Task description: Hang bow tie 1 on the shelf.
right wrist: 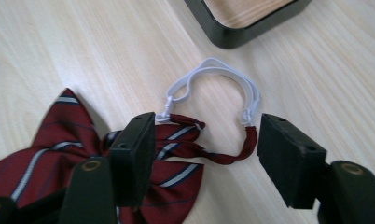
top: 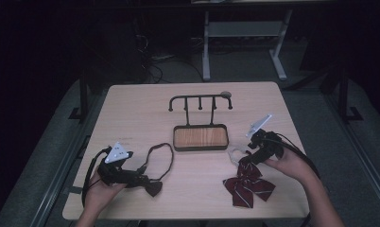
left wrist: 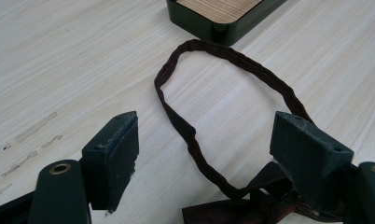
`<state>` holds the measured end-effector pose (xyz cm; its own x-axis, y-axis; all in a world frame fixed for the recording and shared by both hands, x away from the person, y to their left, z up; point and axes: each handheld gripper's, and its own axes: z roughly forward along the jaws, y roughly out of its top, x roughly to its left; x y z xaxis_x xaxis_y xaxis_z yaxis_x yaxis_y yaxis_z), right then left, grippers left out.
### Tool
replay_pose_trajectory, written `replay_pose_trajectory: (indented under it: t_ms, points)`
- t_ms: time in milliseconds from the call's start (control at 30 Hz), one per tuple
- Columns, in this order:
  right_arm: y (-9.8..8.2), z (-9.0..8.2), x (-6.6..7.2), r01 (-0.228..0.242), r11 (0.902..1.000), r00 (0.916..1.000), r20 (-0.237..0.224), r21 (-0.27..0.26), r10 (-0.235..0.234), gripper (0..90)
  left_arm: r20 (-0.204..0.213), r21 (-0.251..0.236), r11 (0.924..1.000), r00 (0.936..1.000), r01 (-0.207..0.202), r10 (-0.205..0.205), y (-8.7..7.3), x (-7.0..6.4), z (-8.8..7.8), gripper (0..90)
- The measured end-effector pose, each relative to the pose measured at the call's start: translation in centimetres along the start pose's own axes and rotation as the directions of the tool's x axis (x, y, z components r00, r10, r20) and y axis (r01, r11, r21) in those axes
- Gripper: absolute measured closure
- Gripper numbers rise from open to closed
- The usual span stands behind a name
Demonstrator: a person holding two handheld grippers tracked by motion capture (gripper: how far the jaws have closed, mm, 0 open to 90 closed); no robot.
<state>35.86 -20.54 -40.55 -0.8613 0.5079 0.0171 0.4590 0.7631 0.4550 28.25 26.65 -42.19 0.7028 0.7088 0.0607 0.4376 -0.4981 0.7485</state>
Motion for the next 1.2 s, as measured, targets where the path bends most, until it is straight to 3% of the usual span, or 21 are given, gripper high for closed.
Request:
replay_pose_trajectory:
  t_ms: [200,400,633,867,1200]
  points:
    - [0.5,0.8,-1.0,-0.013,0.9994,0.9999,0.003,0.031,0.013,41.7,-0.014,0.026,0.9993,0.9995,-0.027,0.027,0.1,-0.2,0.2,23.9]
    - [0.5,1.6,-2.0,-0.043,0.9975,0.9989,-0.015,0.056,0.044,46.2,-0.014,0.031,0.9994,0.9998,-0.015,0.016,-0.1,0.0,0.1,23.9]
    - [0.5,2.9,-3.2,-0.055,0.9944,0.9979,-0.028,0.090,0.058,54.8,-0.027,0.003,0.9996,0.9992,-0.029,0.029,0.2,-0.1,-0.1,24.1]
    - [0.6,3.5,-3.2,-0.023,0.9915,0.9996,0.015,0.128,0.022,64.4,-0.020,0.013,0.9996,0.9995,-0.023,0.023,0.0,0.0,0.0,24.1]
    - [0.8,4.0,-3.1,0.000,0.9858,0.9991,0.041,0.168,-0.007,77.0,-0.023,-0.005,0.9995,0.9993,-0.031,0.030,0.2,0.0,-0.1,24.1]
